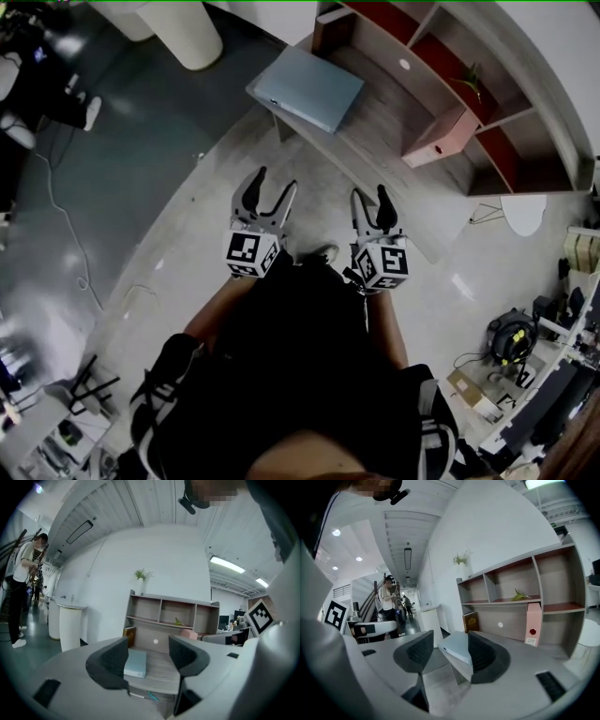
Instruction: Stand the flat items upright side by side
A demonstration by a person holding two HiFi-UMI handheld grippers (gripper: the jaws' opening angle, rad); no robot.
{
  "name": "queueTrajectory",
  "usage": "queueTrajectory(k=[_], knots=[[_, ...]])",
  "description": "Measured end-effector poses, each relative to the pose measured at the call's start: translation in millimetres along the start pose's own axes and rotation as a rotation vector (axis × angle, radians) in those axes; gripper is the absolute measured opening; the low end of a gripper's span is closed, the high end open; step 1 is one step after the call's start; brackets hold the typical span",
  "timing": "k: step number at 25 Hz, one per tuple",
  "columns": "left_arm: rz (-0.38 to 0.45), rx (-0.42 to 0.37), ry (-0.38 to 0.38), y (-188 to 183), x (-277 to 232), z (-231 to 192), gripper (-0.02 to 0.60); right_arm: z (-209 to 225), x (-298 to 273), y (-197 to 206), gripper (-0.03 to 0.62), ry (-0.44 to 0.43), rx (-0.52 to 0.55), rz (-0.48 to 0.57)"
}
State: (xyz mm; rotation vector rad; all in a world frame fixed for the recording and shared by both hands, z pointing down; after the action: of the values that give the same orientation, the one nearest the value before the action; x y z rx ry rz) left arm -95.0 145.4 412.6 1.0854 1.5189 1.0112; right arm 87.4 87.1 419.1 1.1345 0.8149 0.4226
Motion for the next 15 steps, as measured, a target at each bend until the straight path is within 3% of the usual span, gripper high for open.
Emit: queueTrajectory(k=[15], knots=[[-0.038,0.146,0.045,18.2,18.7,-100.6,0.262,-58.0,-69.1,23.9,0.250,0.031,0.059,-0.145]])
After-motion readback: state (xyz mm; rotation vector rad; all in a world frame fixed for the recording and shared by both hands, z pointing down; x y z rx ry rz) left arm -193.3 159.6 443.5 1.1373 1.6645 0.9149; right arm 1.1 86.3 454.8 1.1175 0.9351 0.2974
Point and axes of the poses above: the fingertips, and each gripper's own axes: x backward along the fingers, z to its right, y out of its underside, the point moved 1 cm from there along x, backward along the fingers, and after that the axes turned 5 degrees about -z, right-handed, at the moved point
